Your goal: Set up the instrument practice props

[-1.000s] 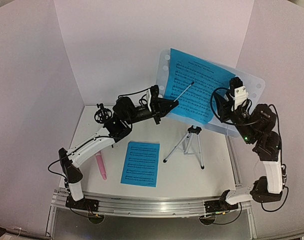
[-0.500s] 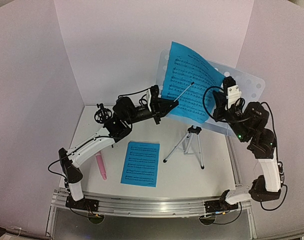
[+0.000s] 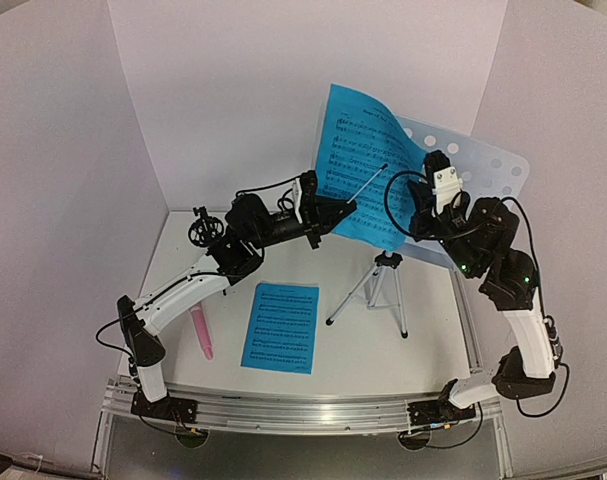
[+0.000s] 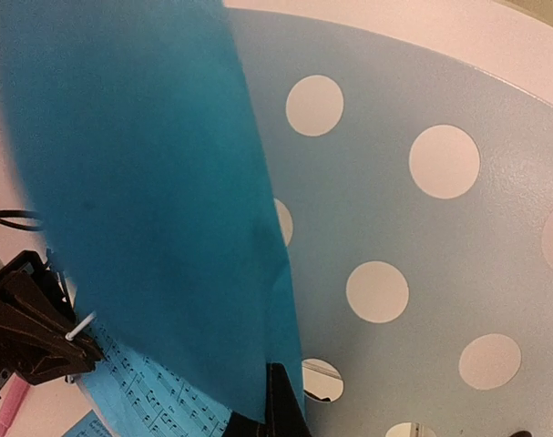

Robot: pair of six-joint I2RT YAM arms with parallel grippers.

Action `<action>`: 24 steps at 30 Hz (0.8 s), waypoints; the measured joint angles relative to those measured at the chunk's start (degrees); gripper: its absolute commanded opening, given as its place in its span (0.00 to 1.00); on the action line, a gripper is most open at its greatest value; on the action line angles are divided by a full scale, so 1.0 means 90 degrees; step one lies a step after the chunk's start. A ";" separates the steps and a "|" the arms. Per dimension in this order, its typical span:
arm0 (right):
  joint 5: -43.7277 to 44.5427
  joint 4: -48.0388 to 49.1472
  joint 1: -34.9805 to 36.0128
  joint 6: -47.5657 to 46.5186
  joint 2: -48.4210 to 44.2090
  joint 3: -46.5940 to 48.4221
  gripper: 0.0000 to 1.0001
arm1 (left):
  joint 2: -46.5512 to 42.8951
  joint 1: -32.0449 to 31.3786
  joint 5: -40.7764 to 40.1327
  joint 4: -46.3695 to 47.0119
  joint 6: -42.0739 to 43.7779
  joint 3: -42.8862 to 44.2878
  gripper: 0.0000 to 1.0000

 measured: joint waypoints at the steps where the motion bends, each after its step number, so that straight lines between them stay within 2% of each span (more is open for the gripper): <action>1: -0.0009 0.0016 0.0000 -0.0002 0.0000 0.0007 0.00 | 0.0000 0.0000 0.0000 0.0002 0.0000 -0.0002 0.00; 15: -0.0042 0.0541 0.0000 -0.0195 0.0091 0.0071 0.00 | 0.0000 0.0002 0.0000 0.0137 0.0000 -0.0084 0.00; 24: 0.0154 0.0880 0.0000 0.0067 -0.0440 -0.1003 0.00 | 0.0000 0.0002 -0.0009 0.0224 0.0000 -0.0127 0.00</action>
